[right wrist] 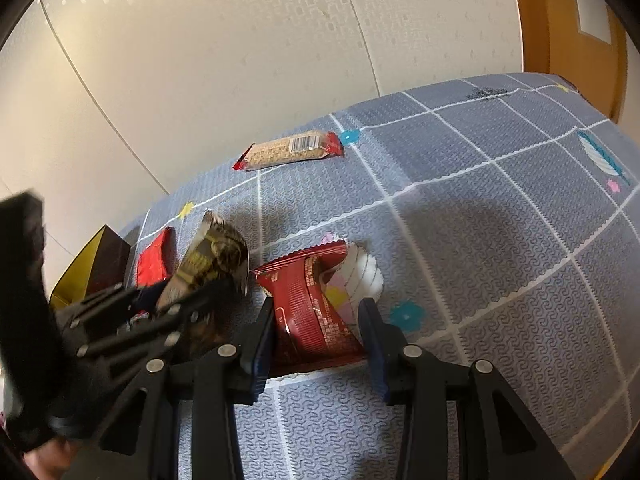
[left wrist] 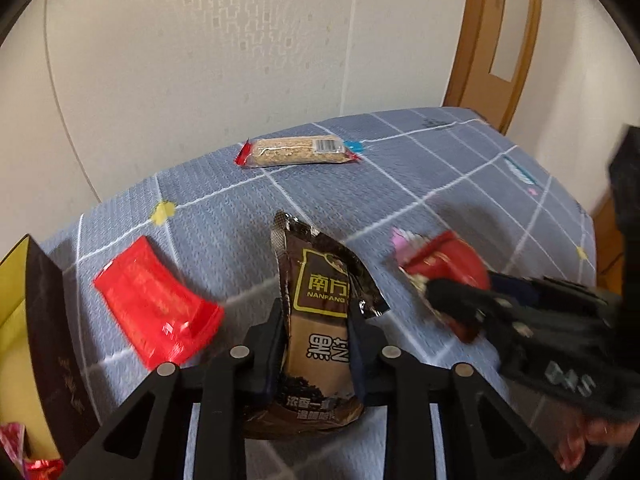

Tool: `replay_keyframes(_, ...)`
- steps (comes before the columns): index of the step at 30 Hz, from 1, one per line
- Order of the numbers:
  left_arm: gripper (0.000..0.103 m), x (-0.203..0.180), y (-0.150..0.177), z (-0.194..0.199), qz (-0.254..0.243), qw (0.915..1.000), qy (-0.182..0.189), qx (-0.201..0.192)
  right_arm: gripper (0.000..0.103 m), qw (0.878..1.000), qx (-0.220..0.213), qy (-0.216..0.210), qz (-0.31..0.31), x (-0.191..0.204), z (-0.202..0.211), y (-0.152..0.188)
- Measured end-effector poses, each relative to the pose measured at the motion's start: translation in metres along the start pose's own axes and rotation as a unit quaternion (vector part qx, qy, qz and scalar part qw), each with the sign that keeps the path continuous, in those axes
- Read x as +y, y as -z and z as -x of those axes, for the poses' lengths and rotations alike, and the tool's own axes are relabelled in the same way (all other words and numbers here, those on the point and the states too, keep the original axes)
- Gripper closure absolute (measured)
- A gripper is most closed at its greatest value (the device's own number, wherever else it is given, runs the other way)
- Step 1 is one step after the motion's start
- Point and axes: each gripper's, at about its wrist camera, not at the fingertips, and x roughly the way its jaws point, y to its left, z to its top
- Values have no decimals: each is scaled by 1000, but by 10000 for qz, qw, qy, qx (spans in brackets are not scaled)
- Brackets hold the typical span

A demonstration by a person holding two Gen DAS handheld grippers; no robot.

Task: Organize snacks
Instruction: 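Grasp the brown Nanfang packet with the left gripper while the right gripper holds the dark red packet, then carry the brown packet and dark red packet into the gold tray and release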

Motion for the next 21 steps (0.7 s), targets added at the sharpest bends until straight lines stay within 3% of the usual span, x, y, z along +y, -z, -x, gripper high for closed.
replay_keyframes(8,77,16,16,19,288,9992,194,-186,62,10000,1,31,67,8,-3,1)
replay_keyframes(21,77,48,41,80,422,9939,305,-973,62,9998,-100,-12,161,24,-3,3)
